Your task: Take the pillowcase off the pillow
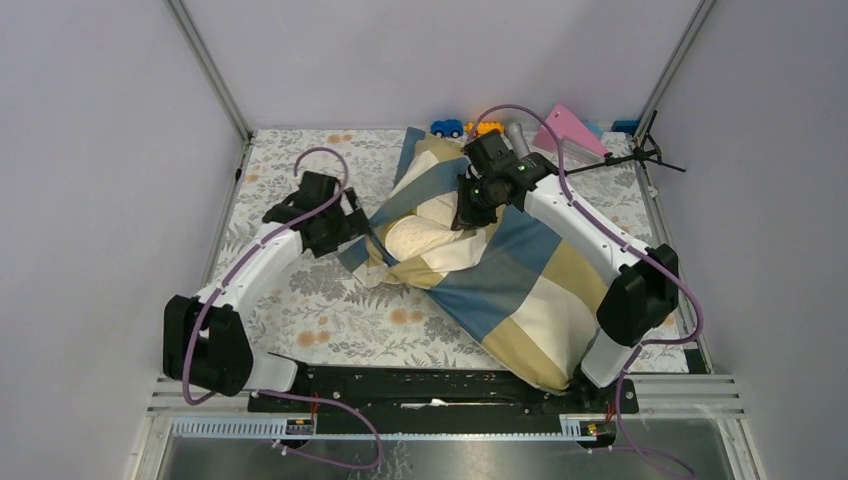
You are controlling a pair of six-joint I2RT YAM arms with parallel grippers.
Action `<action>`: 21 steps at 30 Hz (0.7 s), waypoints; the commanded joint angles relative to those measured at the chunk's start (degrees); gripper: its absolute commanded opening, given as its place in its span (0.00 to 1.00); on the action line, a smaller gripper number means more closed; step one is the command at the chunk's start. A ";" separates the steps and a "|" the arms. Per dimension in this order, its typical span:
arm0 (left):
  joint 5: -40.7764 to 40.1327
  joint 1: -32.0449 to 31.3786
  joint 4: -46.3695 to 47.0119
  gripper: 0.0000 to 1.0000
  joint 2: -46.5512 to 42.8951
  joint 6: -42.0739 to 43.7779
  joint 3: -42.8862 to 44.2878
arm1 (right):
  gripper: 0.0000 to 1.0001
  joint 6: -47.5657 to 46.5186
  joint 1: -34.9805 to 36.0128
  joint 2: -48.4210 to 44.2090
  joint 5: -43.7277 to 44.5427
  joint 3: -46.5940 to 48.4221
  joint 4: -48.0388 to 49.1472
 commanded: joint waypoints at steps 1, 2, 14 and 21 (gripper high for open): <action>8.87 10.19 3.41 0.98 -5.38 0.73 -6.35 | 0.00 -3.33 0.73 -0.07 0.62 5.22 -3.61; 9.49 10.40 3.64 0.98 -6.78 1.77 -6.64 | 0.00 -3.74 0.74 0.46 0.62 5.87 -3.59; 24.64 9.07 6.11 0.99 -14.67 13.10 1.16 | 0.00 -11.15 2.13 5.95 -4.21 10.24 -4.28; 20.96 2.62 11.07 0.94 -13.43 16.02 5.23 | 0.00 -12.05 5.82 6.07 -5.66 10.33 -3.57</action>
